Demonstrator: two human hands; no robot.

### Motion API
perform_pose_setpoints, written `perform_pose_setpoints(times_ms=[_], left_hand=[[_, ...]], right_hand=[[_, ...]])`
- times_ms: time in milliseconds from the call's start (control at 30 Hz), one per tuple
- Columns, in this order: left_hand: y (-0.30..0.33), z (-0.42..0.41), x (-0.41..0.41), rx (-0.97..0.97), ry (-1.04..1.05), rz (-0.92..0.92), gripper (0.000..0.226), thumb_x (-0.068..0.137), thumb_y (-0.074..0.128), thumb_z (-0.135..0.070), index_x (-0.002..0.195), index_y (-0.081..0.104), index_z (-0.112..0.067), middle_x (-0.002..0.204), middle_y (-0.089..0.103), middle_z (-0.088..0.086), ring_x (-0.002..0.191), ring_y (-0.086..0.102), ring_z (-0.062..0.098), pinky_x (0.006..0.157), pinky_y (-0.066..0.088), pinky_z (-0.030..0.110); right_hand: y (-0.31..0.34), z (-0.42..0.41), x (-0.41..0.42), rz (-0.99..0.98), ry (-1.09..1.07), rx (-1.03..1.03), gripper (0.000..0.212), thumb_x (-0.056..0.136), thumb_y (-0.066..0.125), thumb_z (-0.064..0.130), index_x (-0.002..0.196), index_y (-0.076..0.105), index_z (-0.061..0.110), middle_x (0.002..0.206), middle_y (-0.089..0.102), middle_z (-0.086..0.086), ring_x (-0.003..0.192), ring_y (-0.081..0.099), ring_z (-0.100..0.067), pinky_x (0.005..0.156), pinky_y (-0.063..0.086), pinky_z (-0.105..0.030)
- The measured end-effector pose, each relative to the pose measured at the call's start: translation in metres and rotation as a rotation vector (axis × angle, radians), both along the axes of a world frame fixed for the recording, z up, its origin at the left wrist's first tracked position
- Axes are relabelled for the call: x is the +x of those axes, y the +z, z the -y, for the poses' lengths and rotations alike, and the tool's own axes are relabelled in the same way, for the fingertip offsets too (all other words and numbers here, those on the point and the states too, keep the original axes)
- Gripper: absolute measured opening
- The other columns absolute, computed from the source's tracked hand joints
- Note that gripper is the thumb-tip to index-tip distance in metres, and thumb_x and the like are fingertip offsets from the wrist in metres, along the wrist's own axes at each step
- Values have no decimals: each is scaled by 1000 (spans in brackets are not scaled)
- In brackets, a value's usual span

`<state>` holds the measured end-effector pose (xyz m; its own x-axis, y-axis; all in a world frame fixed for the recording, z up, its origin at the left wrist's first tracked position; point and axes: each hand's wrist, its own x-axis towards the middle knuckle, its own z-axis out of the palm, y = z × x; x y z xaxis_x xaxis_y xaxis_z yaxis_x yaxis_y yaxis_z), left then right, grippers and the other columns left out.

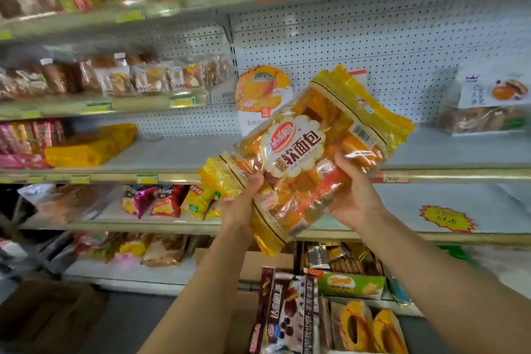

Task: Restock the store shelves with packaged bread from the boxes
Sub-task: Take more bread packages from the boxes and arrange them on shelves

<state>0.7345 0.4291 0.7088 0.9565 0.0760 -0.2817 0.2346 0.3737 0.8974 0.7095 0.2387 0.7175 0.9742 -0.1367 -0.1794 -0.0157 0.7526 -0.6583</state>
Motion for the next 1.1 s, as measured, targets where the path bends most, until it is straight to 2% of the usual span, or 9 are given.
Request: perform_pose_setpoints(times_ms=[100,233,300,467,600,733,867,1000,1100], left_hand=[[29,-41,6,43,26,19,59,72,86,-29,111,47,-9,95,68,12,82,70,27,77,59,47],[58,-85,24,37,-9,119,125,41,96,-49,144,31,-22,128,62,14,113,62,35,101,46,59],[73,-100,30,83,-60,150,135,38,94,-55,150,26,-24,144,51,12,130,50,35,112,35,58],[106,-119,51,126,-91,211,109,67,86,-44,151,21,-15,151,42,12,138,40,32,116,27,51],[138,-118,71,121,-99,323,109,68,87,-46,151,23,-17,151,42,11,139,38,33,116,26,51],[172,-110,96,138,-126,400,128,37,93,-62,144,38,-18,144,52,6,131,50,31,111,35,59],[198,-105,116,109,-242,437,75,60,91,-33,125,59,-14,110,74,8,100,71,28,97,51,56],[212,-97,126,261,-429,546,77,57,92,-17,127,58,-10,114,73,3,115,65,22,110,40,48],[227,-91,146,239,-401,524,78,61,89,-11,127,47,-5,123,65,-1,125,54,17,104,36,38]], right_hand=[[15,-34,5,50,12,-6,48,80,77,33,125,64,21,119,70,-9,109,66,-32,97,48,-53],[33,-73,11,62,-10,-38,59,72,81,34,126,62,18,118,70,-9,114,63,-32,107,39,-54],[42,-85,15,50,-45,-76,66,65,85,34,125,63,18,116,71,-8,114,63,-31,109,38,-53],[73,-99,25,71,-122,-109,54,64,82,24,115,67,16,117,70,-8,115,62,-30,103,45,-51],[102,-100,35,83,-186,-121,41,66,79,17,105,68,14,100,69,-5,90,65,-20,66,56,-32],[132,-97,55,121,-233,-86,25,79,75,12,102,67,16,102,70,-5,99,65,-22,85,56,-38],[157,-86,77,156,-265,-96,26,80,76,14,105,67,15,100,72,-5,106,66,-25,96,53,-44],[179,-70,101,191,-255,-81,24,82,74,13,105,67,14,104,73,-10,103,68,-25,97,52,-46],[194,-62,118,216,-256,-131,23,84,73,12,105,66,14,105,73,-9,103,67,-25,97,52,-47]])
